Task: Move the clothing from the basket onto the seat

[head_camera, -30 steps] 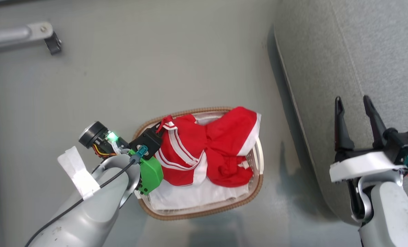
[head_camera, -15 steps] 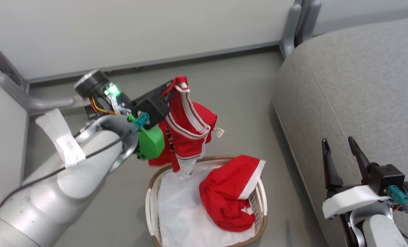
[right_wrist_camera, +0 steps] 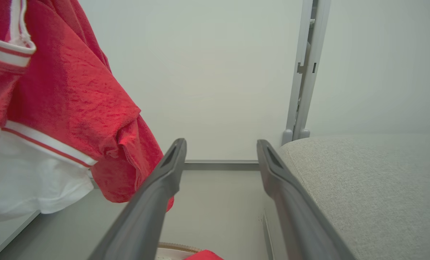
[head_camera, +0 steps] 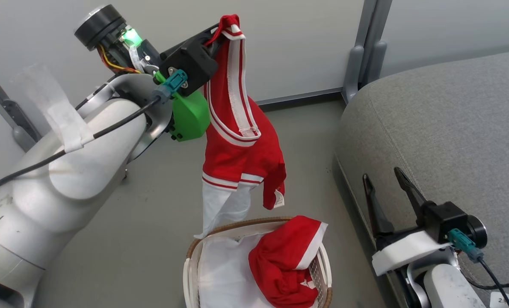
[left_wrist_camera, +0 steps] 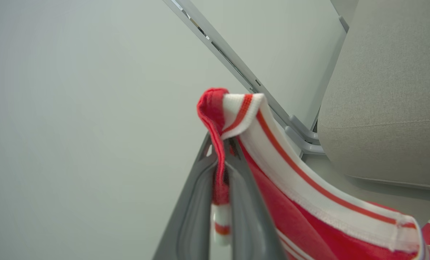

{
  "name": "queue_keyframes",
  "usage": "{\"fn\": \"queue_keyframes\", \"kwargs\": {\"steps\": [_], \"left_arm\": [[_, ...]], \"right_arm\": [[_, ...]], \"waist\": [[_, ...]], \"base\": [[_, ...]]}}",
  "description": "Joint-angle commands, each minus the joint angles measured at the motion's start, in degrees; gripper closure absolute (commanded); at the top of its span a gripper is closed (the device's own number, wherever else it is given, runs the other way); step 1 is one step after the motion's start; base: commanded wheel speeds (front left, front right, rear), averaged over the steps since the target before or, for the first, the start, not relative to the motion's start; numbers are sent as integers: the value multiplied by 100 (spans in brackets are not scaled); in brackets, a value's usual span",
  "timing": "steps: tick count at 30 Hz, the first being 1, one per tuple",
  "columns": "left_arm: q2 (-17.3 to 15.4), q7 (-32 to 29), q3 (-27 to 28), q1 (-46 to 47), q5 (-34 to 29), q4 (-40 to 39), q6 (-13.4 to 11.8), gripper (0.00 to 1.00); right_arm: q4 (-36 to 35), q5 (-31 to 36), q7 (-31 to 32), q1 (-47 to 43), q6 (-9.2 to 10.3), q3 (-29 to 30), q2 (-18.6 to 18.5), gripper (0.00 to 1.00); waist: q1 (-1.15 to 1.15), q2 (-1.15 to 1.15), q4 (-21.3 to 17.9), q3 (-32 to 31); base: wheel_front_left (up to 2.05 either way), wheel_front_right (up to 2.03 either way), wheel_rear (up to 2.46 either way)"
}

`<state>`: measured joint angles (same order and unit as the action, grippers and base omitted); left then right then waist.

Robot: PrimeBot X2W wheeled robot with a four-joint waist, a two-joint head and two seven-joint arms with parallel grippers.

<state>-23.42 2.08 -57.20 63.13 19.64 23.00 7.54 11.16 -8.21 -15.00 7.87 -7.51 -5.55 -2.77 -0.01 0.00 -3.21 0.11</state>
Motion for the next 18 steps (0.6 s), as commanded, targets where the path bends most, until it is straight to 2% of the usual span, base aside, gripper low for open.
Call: {"fn": "queue_keyframes", "kwargs": {"steps": [1, 11, 18], "left_arm": [[33, -38, -8, 133, 49, 45, -12, 100], [284, -146, -140, 420, 217, 215, -12, 100], [508, -168, -243, 549, 254, 305, -12, 100]], "right_arm": [[-47, -22, -28, 112, 4, -112, -23, 0], [-203, -356, -28, 614, 4, -1159, -21, 0], [80, -830, -28, 1120, 4, -1977, -24, 0]], "waist": [[1, 0, -8, -17], [1, 0, 62, -62], [1, 0, 152, -50]], "base": [[0, 0, 0], [0, 0, 0], [0, 0, 0]]}}
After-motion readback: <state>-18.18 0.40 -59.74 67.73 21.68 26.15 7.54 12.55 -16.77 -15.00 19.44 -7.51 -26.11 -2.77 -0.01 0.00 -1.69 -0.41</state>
